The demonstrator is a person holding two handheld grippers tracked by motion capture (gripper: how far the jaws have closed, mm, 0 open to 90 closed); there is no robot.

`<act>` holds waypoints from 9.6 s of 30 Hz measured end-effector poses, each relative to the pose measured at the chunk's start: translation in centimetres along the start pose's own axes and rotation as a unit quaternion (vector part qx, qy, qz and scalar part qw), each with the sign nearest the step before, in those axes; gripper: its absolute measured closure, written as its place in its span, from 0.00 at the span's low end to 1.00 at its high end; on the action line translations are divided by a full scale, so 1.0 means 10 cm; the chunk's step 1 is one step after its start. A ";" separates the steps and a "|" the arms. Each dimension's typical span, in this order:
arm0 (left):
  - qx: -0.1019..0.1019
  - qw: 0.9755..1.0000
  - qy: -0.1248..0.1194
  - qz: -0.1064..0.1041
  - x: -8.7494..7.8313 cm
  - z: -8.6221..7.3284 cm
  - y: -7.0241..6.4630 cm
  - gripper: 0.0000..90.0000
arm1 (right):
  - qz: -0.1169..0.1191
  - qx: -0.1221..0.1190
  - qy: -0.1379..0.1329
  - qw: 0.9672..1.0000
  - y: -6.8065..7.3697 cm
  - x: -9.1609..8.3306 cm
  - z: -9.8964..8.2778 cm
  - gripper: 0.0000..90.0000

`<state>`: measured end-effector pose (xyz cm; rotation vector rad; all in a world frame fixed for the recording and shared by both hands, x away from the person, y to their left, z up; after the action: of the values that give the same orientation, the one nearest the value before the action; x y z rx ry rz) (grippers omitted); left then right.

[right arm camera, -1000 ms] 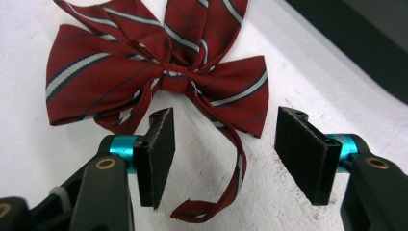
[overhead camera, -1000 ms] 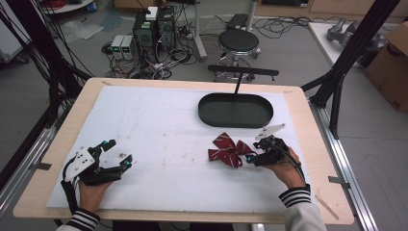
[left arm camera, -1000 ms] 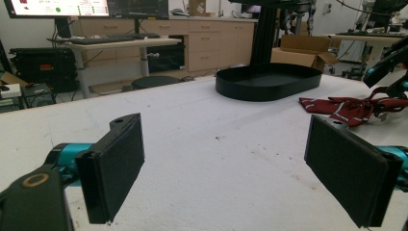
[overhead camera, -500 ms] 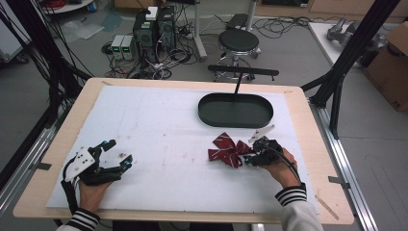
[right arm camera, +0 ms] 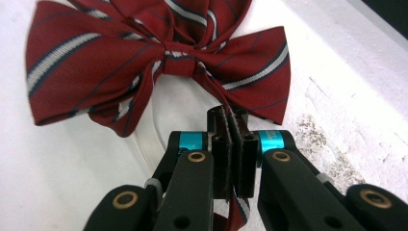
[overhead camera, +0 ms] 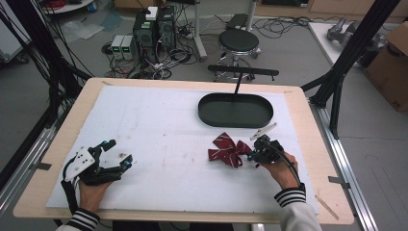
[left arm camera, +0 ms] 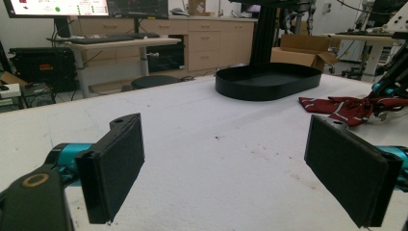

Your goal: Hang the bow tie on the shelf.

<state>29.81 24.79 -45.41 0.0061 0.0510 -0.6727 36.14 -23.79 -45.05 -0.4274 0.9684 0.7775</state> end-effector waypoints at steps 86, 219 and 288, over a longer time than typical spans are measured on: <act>-0.006 1.000 -0.003 -0.001 0.00 0.00 0.01 0.16 | -0.087 -0.050 -0.309 0.946 0.01 -0.93 1.46 0.98; -0.009 1.000 -0.009 -0.004 -0.02 0.00 0.01 0.16 | -0.235 -0.027 -0.213 0.948 -0.83 -0.32 2.17 0.32; -0.005 1.000 -0.008 -0.006 -0.02 0.00 0.01 0.16 | -0.205 0.002 -0.213 0.955 -0.68 -0.27 1.90 0.20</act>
<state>29.74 24.95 -45.41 -0.0089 0.0397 -0.6840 51.21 -17.20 -33.02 -0.4167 0.4540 0.4599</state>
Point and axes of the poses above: each handheld gripper's, and its own axes: x roughly forward along the jaws, z roughly out of its top, y roughly to its left, the point moved 4 cm from there along x, roughly forward along the jaws
